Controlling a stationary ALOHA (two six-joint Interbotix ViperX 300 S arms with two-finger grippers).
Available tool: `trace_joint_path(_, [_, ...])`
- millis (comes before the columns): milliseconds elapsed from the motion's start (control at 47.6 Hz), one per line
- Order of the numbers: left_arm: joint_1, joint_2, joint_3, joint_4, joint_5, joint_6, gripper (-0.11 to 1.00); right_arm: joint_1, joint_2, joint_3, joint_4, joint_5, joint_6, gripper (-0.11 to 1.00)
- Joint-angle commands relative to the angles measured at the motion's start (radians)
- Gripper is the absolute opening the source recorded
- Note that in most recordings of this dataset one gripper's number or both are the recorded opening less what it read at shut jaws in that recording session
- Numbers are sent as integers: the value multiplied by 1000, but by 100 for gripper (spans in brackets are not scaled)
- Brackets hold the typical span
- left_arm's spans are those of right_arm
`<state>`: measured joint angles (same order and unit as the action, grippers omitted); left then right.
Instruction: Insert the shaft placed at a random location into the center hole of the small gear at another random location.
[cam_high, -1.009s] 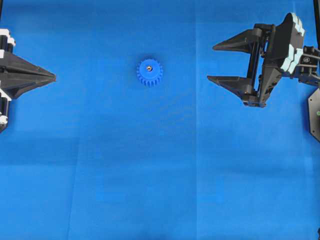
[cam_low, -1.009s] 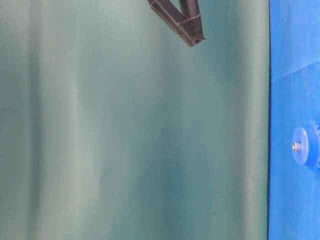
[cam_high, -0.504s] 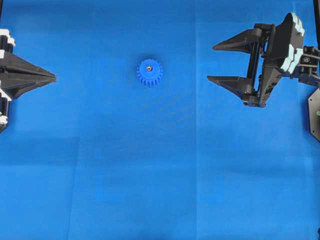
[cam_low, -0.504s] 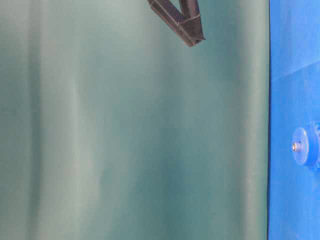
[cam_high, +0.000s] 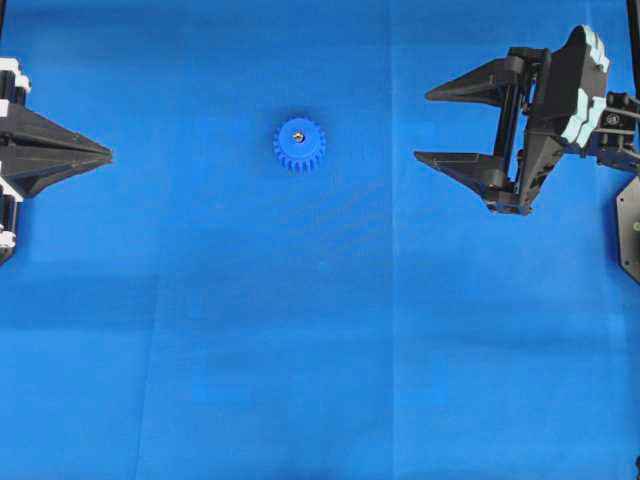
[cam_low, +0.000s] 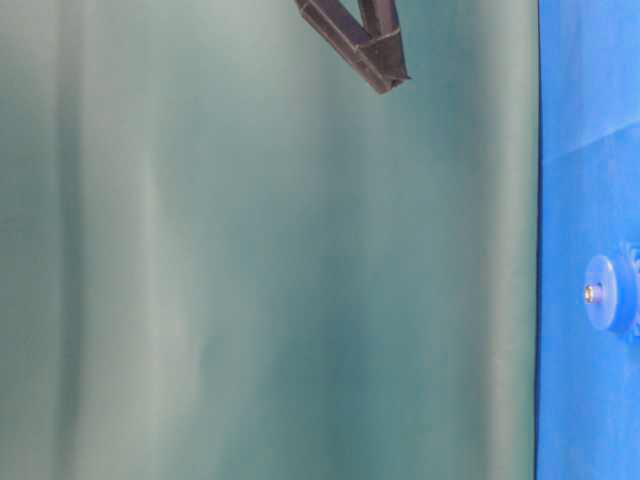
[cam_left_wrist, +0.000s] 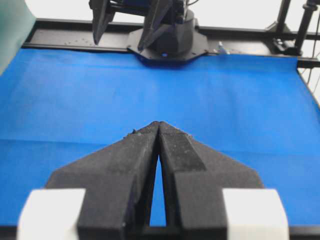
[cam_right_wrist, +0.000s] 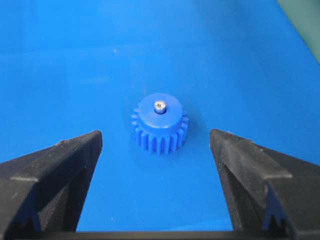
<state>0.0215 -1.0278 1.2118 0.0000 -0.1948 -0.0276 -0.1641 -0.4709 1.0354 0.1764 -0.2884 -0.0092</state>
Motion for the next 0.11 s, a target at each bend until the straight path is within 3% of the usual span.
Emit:
trace_joint_path(0, [2,3,-12,3,-5,2,0,3,-11,-11,2,-5,0,75])
trace_joint_path(84, [2,3,-12,3,-5,2,0,3,-11,-11,2,-5,0,75])
